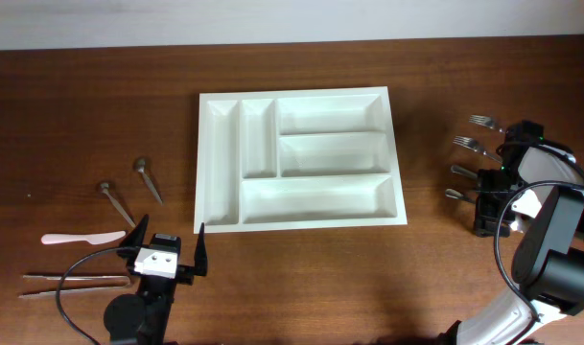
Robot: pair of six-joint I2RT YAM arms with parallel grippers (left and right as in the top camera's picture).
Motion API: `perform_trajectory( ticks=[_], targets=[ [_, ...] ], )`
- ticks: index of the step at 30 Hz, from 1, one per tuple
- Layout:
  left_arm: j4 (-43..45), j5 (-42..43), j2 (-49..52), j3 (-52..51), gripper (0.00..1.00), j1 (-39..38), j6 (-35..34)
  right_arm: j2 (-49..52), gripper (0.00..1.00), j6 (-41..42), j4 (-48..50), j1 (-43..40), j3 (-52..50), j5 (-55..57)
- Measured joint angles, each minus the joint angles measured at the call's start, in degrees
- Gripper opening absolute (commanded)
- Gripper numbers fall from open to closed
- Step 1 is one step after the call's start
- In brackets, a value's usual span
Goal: Pack container
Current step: 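Lower the right gripper over a silver spoon and align with its handle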
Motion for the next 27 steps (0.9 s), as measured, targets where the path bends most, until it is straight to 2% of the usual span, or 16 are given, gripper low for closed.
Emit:
perform_trajectory(
  ticks=[17, 27],
  targets=[
    [0.00, 0.00, 0.00, 0.02, 0.99, 0.00, 0.00, 0.07, 0.99, -0.02, 0.57, 0.00, 0.00, 0.02],
    [0.00, -0.02, 0.00, 0.02, 0.99, 0.00, 0.02, 0.11, 0.99, -3.21, 2.91, 0.00, -0.28, 0.02]
  ],
)
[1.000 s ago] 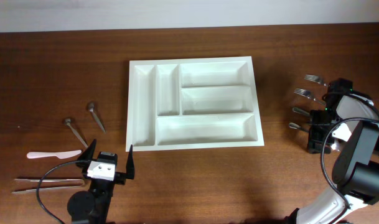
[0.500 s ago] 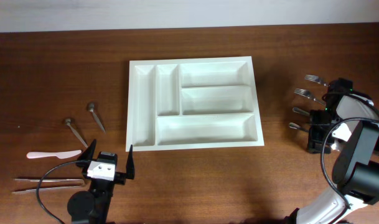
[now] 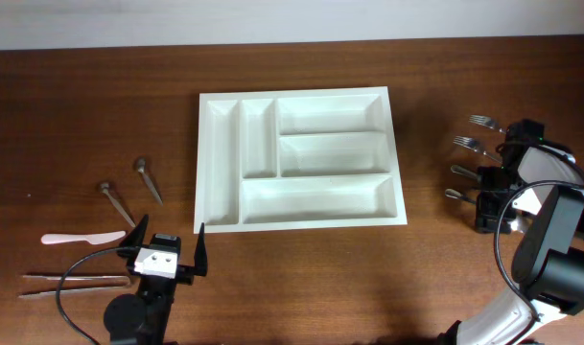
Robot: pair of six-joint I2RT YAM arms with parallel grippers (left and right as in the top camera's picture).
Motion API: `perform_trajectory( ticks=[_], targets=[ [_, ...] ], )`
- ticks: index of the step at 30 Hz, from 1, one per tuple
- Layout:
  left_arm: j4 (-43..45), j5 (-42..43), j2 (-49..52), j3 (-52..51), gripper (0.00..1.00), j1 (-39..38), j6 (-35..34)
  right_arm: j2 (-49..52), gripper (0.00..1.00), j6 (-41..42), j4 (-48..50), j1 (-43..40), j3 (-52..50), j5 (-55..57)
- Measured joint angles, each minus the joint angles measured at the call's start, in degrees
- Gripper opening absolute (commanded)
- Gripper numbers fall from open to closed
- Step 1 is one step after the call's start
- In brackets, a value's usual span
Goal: Pack container
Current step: 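Lower the right gripper over a silver spoon and align with its handle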
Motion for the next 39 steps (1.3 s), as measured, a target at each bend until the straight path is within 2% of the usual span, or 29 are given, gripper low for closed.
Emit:
perform_trajectory(
  ticks=[8, 20, 25, 31, 39],
  targets=[
    [-0.02, 0.02, 0.00, 0.00, 0.99, 0.00, -0.02, -0.02, 0.99, -0.63, 0.57, -0.04, -0.22, -0.22],
    [-0.02, 0.02, 0.00, 0.00, 0.99, 0.00, -0.02, -0.02, 0.59, -1.51, 0.22, -0.07, -0.26, -2.05],
    [-0.02, 0.02, 0.00, 0.00, 0.99, 0.00, -0.02, -0.02, 0.48, -1.40, -0.20, -0.04, -0.28, -2.47],
    [-0.02, 0.00, 0.00, 0.00, 0.99, 0.00, -0.02, -0.02, 0.43, -1.53, -0.35, -0.04, -0.28, -2.58],
    [-0.02, 0.02, 0.00, 0.00, 0.99, 0.00, -0.02, -0.02, 0.25, -1.68, -0.50, -0.04, -0.33, -2.58]
  ],
)
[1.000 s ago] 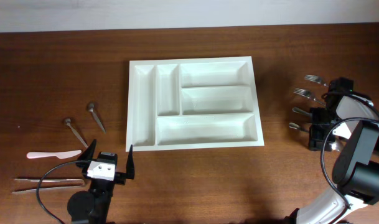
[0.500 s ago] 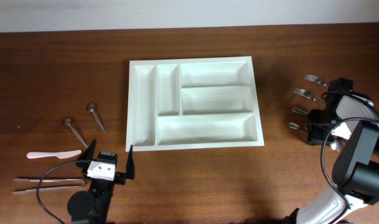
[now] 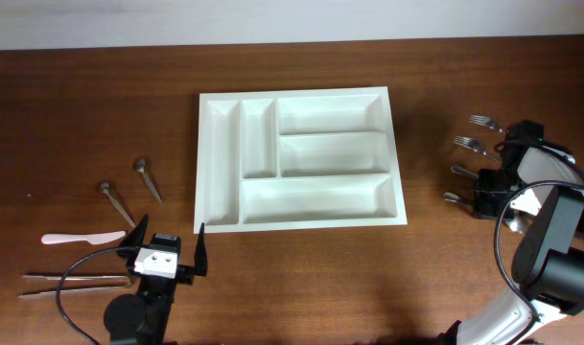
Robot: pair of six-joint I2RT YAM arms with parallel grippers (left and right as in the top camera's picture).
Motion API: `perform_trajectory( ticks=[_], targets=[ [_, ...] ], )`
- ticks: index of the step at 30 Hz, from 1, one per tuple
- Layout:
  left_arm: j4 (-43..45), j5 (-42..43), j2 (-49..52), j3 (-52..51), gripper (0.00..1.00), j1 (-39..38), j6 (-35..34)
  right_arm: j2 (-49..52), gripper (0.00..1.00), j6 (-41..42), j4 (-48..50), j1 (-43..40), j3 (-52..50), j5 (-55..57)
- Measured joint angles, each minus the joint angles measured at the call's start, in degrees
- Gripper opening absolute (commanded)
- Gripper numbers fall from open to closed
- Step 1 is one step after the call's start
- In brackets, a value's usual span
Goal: Pack container
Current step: 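Lower the right gripper over a silver spoon and align with its handle, then close the right gripper on the spoon handle and lift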
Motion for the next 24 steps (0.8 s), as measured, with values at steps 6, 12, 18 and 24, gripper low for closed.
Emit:
perform_trajectory(
  ticks=[6, 12, 18, 24],
  targets=[
    [0.02, 0.00, 0.00, -0.02, 0.99, 0.00, 0.00, 0.00, 0.21, 0.11, -0.92, 0.00, -0.04, 0.26],
    [0.00, 0.00, 0.00, -0.02, 0.99, 0.00, 0.00, 0.00, 0.09, -1.07, -2.29, 0.00, -0.17, 1.86],
    [0.00, 0.00, 0.00, 0.00, 0.99, 0.00, 0.00, 0.00, 0.04, -5.33, -2.97, 0.00, -0.44, 4.94],
    [0.02, 0.00, 0.00, 0.00, 0.99, 0.00, 0.00, 0.00, 0.04, -7.52, -3.72, 0.00, -0.76, 7.85]
  ],
)
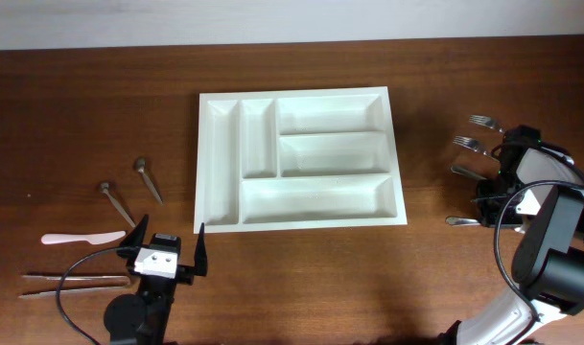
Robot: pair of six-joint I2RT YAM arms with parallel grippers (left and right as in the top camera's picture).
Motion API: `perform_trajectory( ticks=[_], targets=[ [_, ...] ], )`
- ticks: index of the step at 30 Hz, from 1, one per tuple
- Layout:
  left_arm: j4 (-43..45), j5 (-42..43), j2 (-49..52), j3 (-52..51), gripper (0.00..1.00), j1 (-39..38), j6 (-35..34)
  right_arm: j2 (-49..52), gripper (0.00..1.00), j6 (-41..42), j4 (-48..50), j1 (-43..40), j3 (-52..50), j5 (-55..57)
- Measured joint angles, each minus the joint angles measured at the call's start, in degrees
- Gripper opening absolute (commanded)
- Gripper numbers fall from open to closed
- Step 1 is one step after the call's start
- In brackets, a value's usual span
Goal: Pack container
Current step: 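Close the right gripper on the spoon handle and lift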
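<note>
The white cutlery tray [300,156] lies mid-table with several compartments, all bare. On the right lie two forks [481,122] [468,145] and a metal utensil [463,171]. A fourth metal utensil [458,220] lies nearer the front, its handle running into my right gripper [484,209], which looks closed on it. My left gripper [172,241] stands open near the tray's front left corner, holding nothing.
To the left lie two spoons [112,199] [148,179], a pale pink knife [81,238] and two thin sticks [73,283] beside the left arm. The right arm's body [555,249] fills the front right corner.
The frontmost utensil on the right has shifted toward the table's front, its head now lower in view. My right gripper has moved slightly with it. The left arm is unchanged.
My right gripper stood over the handles of the utensils on the right through the first two moments, reaching farther front. It then sat a little farther back on the frontmost utensil's handle. Now that utensil lies displaced toward the front. The tray and left side never changed.
</note>
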Motion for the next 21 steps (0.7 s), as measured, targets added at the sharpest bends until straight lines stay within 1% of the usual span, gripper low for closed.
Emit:
perform_trajectory(
  ticks=[14, 17, 21],
  targets=[
    [-0.02, -0.02, 0.00, -0.02, 0.99, 0.00, 0.00, -0.50, 0.04, -6.34, -0.79, 0.00, -0.20, 1.49],
    [0.00, 0.00, 0.00, -0.02, 0.99, 0.00, 0.00, -2.38, 0.04, -9.14, -0.90, 0.28, -0.17, 1.49],
    [0.00, -0.02, 0.00, -0.02, 0.99, 0.00, 0.00, -6.93, 0.04, -15.10, -1.22, 2.12, 1.51, 1.53]
  ],
)
